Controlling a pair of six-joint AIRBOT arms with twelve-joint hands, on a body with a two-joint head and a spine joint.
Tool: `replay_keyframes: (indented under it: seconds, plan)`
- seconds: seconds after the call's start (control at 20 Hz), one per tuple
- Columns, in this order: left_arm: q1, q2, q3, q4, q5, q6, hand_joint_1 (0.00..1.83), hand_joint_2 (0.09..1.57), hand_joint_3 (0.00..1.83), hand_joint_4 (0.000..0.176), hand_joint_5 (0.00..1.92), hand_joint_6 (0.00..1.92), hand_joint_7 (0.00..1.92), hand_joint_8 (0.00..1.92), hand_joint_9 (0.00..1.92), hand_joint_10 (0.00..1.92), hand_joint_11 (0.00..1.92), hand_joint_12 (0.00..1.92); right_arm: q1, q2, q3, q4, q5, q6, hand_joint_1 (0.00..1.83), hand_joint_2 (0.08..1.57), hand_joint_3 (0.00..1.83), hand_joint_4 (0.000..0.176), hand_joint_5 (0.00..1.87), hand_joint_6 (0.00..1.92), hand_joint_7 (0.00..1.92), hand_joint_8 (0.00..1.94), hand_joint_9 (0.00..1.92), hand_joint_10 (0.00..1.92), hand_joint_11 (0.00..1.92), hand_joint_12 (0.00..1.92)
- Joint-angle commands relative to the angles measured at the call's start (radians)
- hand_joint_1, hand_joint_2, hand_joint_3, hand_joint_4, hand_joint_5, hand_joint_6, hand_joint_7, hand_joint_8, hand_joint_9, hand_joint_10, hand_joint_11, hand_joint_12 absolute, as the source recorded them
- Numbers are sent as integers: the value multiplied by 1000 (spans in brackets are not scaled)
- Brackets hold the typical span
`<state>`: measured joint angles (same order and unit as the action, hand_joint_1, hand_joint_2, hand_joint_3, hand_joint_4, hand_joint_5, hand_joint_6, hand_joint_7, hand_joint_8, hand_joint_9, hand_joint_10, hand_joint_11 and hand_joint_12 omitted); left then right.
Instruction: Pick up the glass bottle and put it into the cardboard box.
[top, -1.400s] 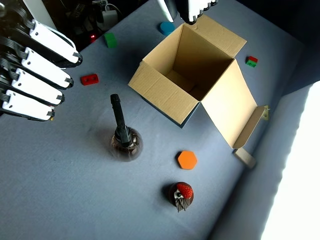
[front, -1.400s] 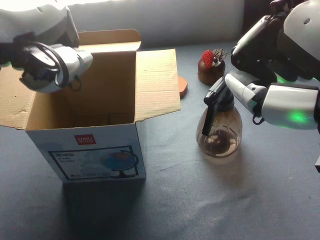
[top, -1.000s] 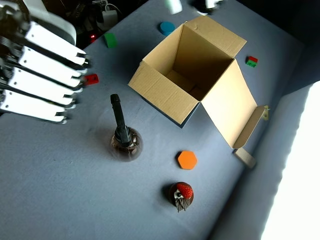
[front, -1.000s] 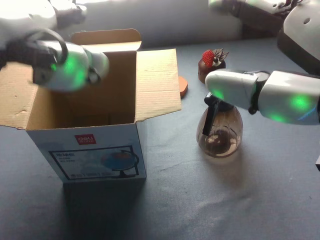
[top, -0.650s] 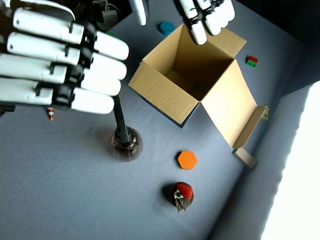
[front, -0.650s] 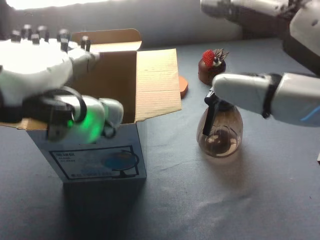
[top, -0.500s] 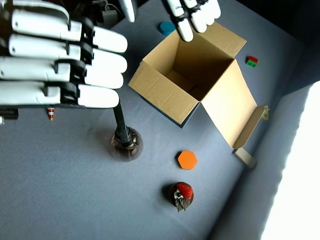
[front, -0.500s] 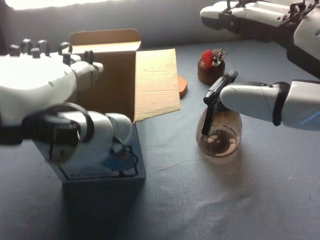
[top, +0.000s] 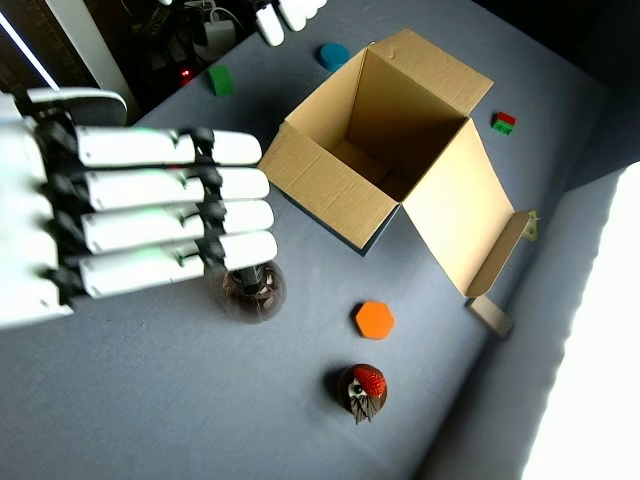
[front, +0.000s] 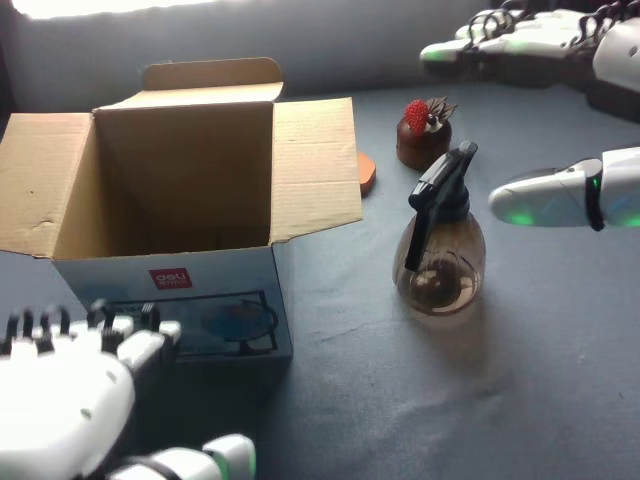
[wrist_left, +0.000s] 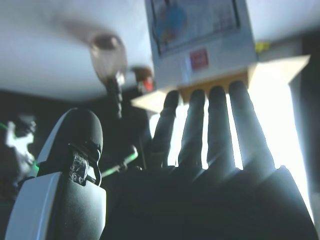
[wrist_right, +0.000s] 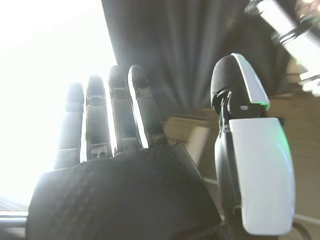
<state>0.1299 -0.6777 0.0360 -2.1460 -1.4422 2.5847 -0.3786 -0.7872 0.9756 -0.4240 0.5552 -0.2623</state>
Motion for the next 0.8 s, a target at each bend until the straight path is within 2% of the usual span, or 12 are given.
replay_keyframes:
  seconds: [0.0, 0.05, 0.15, 0.25, 0.35, 0.6, 0.75]
  plan:
    - [25, -4, -5, 105, 38, -44, 24, 1275, 0, 53, 23, 0, 0, 0, 0, 0, 0, 12, 10, 0, 7, 17, 94, 19, 832, 1018, 0, 0, 135, 0, 159, 0, 46, 76, 0, 0]
    - [84, -6, 0, 136, 56, -96, 21, 1275, 0, 52, 29, 3, 0, 0, 0, 0, 0, 12, 10, -6, 25, -12, 82, 57, 906, 1013, 0, 0, 114, 0, 130, 0, 17, 62, 0, 0]
    - [147, -19, 22, 183, 91, -140, 39, 1276, 0, 52, 42, 7, 0, 0, 0, 0, 2, 13, 23, -10, 48, -75, 80, 156, 1048, 1000, 0, 0, 119, 4, 127, 2, 10, 55, 0, 0]
    - [213, -46, 56, 229, 137, -187, 51, 1273, 0, 51, 73, 15, 6, 2, 0, 0, 20, 26, 33, -12, 58, -102, 64, 196, 1149, 977, 0, 0, 129, 8, 128, 1, 10, 51, 0, 0]
    - [258, -74, 83, 262, 156, -233, 46, 1273, 0, 51, 75, 12, 7, 2, 0, 0, 18, 30, 52, -21, 61, -159, 16, 242, 1148, 974, 0, 0, 127, 7, 128, 1, 11, 50, 0, 0]
    - [332, -128, 132, 298, 163, -300, 56, 1279, 1, 52, 64, 3, 2, 0, 0, 0, 0, 34, 70, -73, 90, -163, -89, 238, 1147, 980, 0, 0, 117, 2, 132, 3, 12, 48, 0, 0]
    - [409, -140, 147, 375, 182, -381, 69, 1277, 0, 50, 58, 0, 1, 0, 0, 0, 0, 40, 67, -111, 116, -161, -118, 237, 1134, 984, 0, 0, 124, 7, 132, 2, 12, 46, 0, 0]
